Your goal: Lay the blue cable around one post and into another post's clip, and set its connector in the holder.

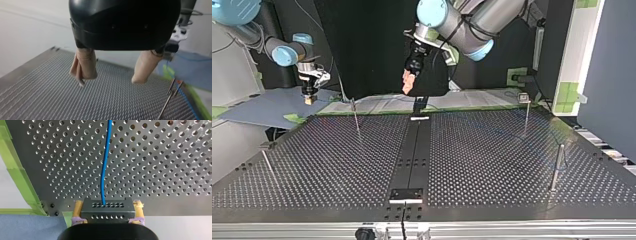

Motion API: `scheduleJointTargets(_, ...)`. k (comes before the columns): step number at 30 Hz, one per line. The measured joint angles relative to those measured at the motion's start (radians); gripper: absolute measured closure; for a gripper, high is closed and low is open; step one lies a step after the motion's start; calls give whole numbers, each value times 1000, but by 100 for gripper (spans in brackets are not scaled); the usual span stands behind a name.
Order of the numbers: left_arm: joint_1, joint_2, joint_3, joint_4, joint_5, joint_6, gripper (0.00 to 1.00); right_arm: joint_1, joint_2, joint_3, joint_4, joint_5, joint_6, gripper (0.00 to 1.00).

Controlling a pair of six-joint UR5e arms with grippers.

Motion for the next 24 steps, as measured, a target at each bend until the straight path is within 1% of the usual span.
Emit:
scheduleJointTargets(9, 96, 97, -97, 5, -16, -97, 0, -1, 1, 0, -2, 0, 0, 100)
scheduleJointTargets(16, 167, 167, -167, -38, -16, -167, 0, -2, 1, -1, -6, 0, 1, 100)
scheduleJointTargets(19, 195, 195, -195, -45, -13, -195, 0, -2, 1, -1, -7, 0, 2, 100)
scheduleJointTargets(21, 212, 212, -212, -44, -12, -212, 0, -2, 1, -1, -8, 0, 2, 100)
scheduleJointTargets(24, 244, 244, -230, -24, -11, -244, 0, -2, 1, -1, -10, 0, 2, 100)
